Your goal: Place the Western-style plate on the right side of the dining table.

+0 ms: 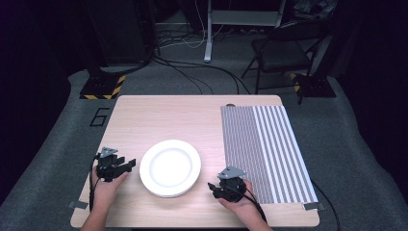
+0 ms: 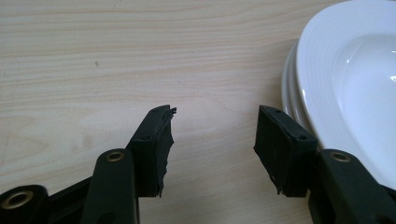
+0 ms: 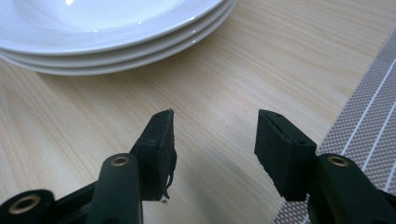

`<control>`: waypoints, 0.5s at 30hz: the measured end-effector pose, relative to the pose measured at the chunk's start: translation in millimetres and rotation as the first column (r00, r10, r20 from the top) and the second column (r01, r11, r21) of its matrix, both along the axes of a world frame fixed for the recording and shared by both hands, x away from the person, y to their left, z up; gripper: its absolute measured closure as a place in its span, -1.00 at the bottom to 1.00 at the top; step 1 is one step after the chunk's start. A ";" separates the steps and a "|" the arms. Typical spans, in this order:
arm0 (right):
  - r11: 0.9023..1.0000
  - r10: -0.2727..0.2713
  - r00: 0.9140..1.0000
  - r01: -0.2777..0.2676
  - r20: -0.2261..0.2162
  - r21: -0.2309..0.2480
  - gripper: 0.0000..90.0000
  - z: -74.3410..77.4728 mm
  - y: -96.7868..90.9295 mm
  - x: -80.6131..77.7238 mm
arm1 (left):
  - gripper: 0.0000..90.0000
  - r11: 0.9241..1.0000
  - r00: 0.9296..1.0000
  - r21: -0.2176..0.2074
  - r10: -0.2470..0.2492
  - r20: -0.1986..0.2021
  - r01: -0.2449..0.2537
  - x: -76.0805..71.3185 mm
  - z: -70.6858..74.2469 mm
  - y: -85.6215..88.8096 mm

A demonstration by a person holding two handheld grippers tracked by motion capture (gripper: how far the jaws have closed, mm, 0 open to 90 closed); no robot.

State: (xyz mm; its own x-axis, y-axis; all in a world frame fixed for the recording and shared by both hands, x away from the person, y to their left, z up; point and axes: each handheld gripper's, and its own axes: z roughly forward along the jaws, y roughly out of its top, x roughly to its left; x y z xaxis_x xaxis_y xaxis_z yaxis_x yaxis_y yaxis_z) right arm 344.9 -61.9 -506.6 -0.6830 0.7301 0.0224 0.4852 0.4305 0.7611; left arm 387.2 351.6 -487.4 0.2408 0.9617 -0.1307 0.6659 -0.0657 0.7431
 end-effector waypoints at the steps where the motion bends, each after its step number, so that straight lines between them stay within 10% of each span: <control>1: 1.000 0.000 1.000 0.000 0.000 0.000 0.06 0.0 0.0 0.0 | 0.05 1.000 1.000 0.000 0.000 0.000 0.000 0.0 0.0 0.0; 6: 1.000 -0.014 0.998 0.014 -0.067 0.009 0.06 9.7 1.4 10.2 | 0.05 0.999 1.000 -0.044 0.001 -0.013 -0.002 1.5 11.3 -3.1; 15: 0.997 -0.036 0.998 0.040 -0.060 0.068 0.16 22.6 -1.2 28.4 | 0.01 0.998 1.000 -0.063 0.024 0.007 -0.024 7.5 27.3 -5.7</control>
State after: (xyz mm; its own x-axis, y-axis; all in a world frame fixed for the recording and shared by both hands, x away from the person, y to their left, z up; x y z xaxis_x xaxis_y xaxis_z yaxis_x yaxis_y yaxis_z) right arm 373.3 -63.2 -484.0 -0.6506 0.7509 0.1132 0.5451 0.3581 0.7580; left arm 394.7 345.9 -460.1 0.2190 0.9571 -0.1896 0.6610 -0.0026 0.7504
